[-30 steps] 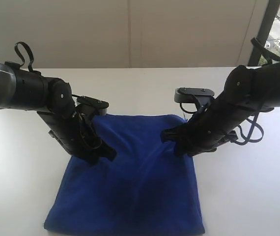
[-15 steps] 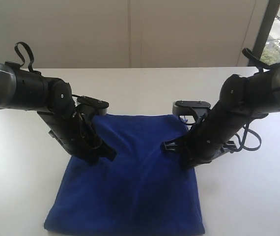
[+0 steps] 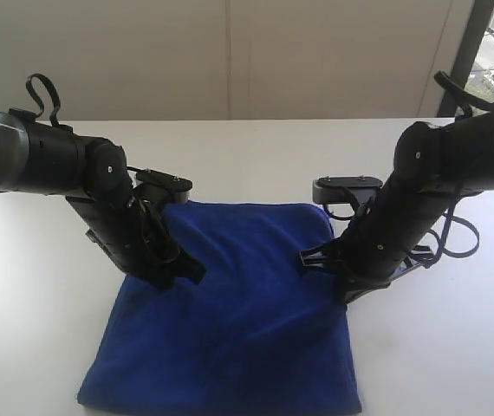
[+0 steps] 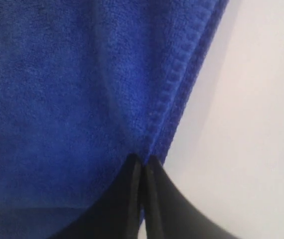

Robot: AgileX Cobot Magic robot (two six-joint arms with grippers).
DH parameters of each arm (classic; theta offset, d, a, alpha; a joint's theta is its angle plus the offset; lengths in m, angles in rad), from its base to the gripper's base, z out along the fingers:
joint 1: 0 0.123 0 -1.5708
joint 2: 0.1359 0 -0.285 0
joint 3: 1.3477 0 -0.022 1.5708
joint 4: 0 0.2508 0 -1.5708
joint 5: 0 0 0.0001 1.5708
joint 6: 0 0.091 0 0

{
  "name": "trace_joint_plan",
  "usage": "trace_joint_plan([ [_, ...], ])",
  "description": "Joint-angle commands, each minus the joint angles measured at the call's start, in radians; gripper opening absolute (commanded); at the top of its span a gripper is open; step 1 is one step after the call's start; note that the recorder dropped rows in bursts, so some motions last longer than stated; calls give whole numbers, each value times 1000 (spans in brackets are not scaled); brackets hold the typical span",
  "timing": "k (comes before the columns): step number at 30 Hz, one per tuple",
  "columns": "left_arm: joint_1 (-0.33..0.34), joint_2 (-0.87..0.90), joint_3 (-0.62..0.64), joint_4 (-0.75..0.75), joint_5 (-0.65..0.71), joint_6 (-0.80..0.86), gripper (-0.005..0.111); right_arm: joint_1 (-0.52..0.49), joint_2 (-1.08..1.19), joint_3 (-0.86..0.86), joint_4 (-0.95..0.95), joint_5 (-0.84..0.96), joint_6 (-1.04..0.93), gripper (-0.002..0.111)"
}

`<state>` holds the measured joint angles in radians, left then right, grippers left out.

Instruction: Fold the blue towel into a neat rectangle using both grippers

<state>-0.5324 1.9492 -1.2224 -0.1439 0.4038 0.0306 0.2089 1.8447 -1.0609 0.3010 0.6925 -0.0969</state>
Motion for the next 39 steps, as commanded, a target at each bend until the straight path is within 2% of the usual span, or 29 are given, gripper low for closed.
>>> trace_joint_plan([
  [1,0,29,12,5,13,-1,0,0,-6,5,-13,-35,24,7],
  [3,0,27,12,9,7,-1,0,0,-6,5,-13,-39,24,18],
  [7,0,3,1,44,13,-1,0,0,-8,5,-13,-44,24,49],
  [10,0,-41,-1,66,13,-1,0,0,-26,5,-18,-44,24,58],
  [15,0,-111,-1,100,57,-6,0,0,-98,5,-32,-72,26,56],
  [18,0,-127,1,82,69,-9,0,0,-146,5,-29,-125,26,40],
  [20,0,-127,1,39,78,-9,0,0,-157,5,1,-130,23,25],
  [24,-13,-127,5,-26,121,34,0,6,-157,5,27,-23,-2,1],
  [30,-78,-127,5,-29,135,49,0,56,-157,5,27,71,-8,0],
  [34,-91,-124,6,-29,146,49,0,71,-157,20,12,112,34,1],
  [39,-91,-117,24,-29,156,47,0,71,-157,121,21,84,40,13],
])
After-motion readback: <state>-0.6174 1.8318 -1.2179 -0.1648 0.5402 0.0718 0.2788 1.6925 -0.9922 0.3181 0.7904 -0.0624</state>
